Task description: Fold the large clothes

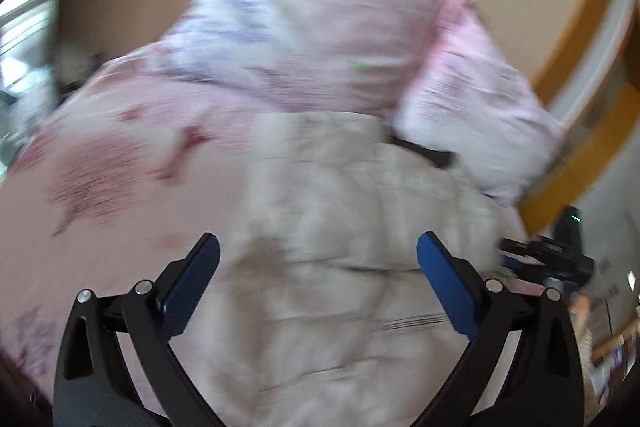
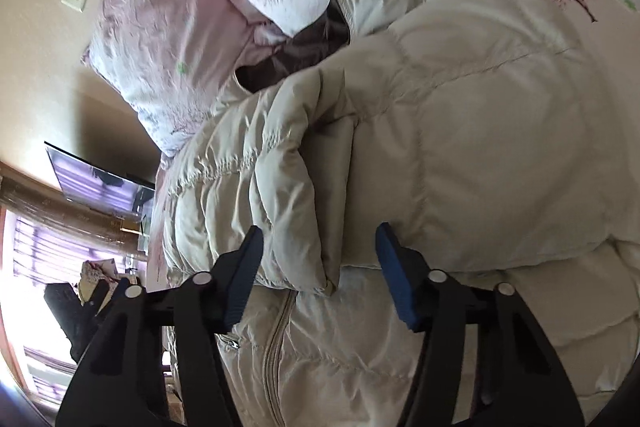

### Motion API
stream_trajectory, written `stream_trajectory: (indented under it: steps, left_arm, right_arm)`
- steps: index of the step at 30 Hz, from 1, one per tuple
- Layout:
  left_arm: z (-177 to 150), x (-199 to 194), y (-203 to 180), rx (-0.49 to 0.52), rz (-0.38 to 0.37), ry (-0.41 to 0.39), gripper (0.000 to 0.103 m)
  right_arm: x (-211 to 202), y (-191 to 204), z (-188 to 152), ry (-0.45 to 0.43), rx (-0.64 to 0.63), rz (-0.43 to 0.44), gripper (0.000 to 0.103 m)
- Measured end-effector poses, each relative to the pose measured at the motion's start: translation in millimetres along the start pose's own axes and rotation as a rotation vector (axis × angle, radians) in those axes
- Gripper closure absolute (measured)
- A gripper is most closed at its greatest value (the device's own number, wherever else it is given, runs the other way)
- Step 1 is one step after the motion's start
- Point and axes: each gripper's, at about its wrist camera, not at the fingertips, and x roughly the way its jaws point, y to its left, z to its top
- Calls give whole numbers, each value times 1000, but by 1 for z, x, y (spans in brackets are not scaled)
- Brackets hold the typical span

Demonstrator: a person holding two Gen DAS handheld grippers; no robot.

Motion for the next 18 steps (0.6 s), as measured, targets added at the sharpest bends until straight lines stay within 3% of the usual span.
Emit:
stream_trajectory:
  steps: [2, 4, 7, 13, 15, 18]
  left_arm:
    - [-4, -3, 24, -50, 65, 8, 3]
    - [-8, -6, 46, -103, 132, 22, 2]
    - [-14, -7, 65, -126, 163, 31, 2]
    - [-23, -9, 60, -61, 161, -41, 2]
    - [-26, -9, 54, -16, 145, -77, 2]
    - [-27, -1, 45, 39, 136, -50, 2]
  right_arm:
    - [4, 2, 0, 9, -3, -3, 55]
    - [9, 7, -1, 20, -10, 0, 73]
    - [9, 20, -4, -6, -66, -27, 89]
    - [-27, 49, -4, -188, -182, -55, 93]
    - [-27, 47, -3, -193, -179, -85, 93]
    - [-10, 34, 1, -139, -130, -136, 93]
